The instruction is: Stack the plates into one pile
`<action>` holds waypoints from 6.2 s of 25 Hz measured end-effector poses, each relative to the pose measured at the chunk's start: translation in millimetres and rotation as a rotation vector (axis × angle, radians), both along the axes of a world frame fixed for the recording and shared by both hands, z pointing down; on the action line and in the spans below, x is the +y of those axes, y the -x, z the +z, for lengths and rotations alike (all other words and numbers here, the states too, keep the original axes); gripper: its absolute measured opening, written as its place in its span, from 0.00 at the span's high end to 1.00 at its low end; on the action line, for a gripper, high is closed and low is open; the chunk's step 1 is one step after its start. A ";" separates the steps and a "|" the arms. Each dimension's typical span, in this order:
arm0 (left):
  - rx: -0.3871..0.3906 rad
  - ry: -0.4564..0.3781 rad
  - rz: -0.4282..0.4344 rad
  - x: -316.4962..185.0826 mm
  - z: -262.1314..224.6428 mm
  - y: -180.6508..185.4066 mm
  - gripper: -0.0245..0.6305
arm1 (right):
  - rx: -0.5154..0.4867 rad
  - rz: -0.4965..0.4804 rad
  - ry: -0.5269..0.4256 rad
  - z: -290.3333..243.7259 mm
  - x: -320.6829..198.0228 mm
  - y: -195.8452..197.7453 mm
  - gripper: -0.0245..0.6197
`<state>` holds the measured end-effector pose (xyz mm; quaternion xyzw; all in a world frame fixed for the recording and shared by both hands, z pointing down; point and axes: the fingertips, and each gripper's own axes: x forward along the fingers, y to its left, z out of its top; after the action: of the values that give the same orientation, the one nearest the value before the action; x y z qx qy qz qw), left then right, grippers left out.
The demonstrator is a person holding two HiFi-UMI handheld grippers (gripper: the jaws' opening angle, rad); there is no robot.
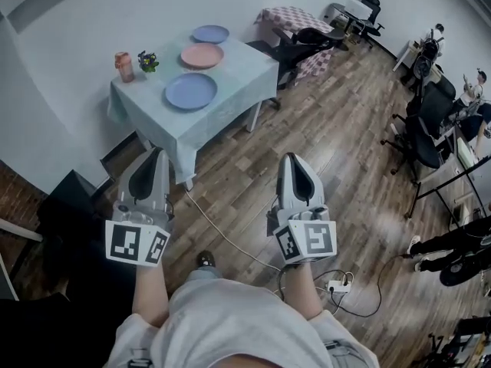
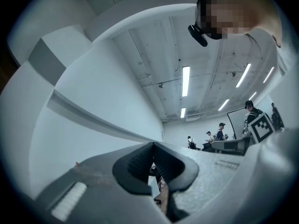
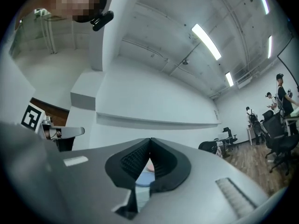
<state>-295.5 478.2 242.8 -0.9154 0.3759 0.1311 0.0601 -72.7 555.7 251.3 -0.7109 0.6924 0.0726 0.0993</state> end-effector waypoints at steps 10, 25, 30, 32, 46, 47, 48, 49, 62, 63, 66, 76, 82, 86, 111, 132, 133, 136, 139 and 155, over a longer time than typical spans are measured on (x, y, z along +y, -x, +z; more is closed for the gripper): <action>-0.018 0.000 0.037 -87.3 3.9 9.9 0.96 | -0.004 -0.003 0.012 9.7 -85.0 25.1 0.96; -0.012 0.062 0.035 -162.9 28.5 -12.0 0.96 | -0.015 0.014 0.070 32.1 -154.0 -4.0 0.96; -0.007 0.046 -0.016 -203.4 21.9 -21.4 0.96 | -0.013 -0.010 0.050 23.6 -198.6 -25.7 0.96; 0.000 0.042 -0.031 -220.4 17.2 -30.6 0.96 | -0.013 -0.018 0.039 16.9 -217.0 -38.1 0.96; 0.029 -0.011 -0.139 -309.0 -15.1 -97.3 0.96 | 0.028 -0.135 0.004 -12.9 -329.9 -107.2 0.96; 0.032 -0.015 -0.145 -313.4 -15.9 -101.9 0.96 | 0.031 -0.143 0.002 -13.4 -335.9 -111.4 0.96; 0.035 -0.017 -0.152 -317.7 -16.1 -106.1 0.96 | 0.033 -0.151 -0.001 -13.3 -341.5 -115.7 0.96; 0.037 -0.019 -0.160 -321.3 -15.6 -110.1 0.96 | 0.033 -0.159 -0.002 -12.3 -346.1 -119.9 0.96; 0.043 0.039 -0.181 -357.6 4.5 -126.1 0.96 | -0.015 -0.227 0.044 14.5 -399.6 -134.7 0.96; 0.042 0.043 -0.179 -363.6 6.1 -128.0 0.96 | -0.014 -0.226 0.047 15.5 -405.0 -136.0 0.96; 0.035 0.048 -0.169 -384.3 6.9 -134.3 0.96 | -0.008 -0.215 0.048 14.6 -423.2 -141.8 0.96; 0.024 0.091 -0.174 -470.2 8.5 -124.6 0.96 | -0.022 -0.224 0.070 12.2 -507.4 -134.4 0.96; -0.047 0.195 -0.194 -522.9 41.7 -112.1 0.96 | -0.056 -0.263 0.199 45.3 -564.8 -114.8 0.96; -0.131 0.281 -0.186 -551.9 80.1 -109.2 0.96 | -0.108 -0.296 0.349 89.0 -596.5 -101.5 0.96; -0.517 0.933 -0.124 -572.3 358.4 -71.0 0.77 | -0.397 -0.272 1.088 353.4 -582.2 -64.9 0.83; -0.468 0.954 -0.131 -580.2 352.5 -63.1 0.90 | -0.374 -0.212 1.061 343.7 -596.1 -66.3 0.92; -0.458 0.936 -0.131 -583.2 345.8 -63.8 0.90 | -0.369 -0.212 1.040 336.7 -599.7 -67.3 0.92; -0.438 0.894 -0.135 -589.2 331.6 -65.8 0.90 | -0.362 -0.205 0.996 322.2 -606.9 -69.7 0.93; -0.411 0.867 -0.131 -590.9 322.2 -69.2 0.90 | -0.362 -0.186 0.971 314.6 -609.0 -73.9 0.93; -0.324 0.749 -0.108 -612.1 261.0 -98.0 0.90 | -0.321 -0.189 0.835 267.9 -629.7 -103.4 0.93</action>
<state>-197.5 -133.9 503.8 -0.8616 0.4309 -0.1639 -0.2121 30.7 -74.0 519.2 -0.6259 0.7002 -0.3331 -0.0836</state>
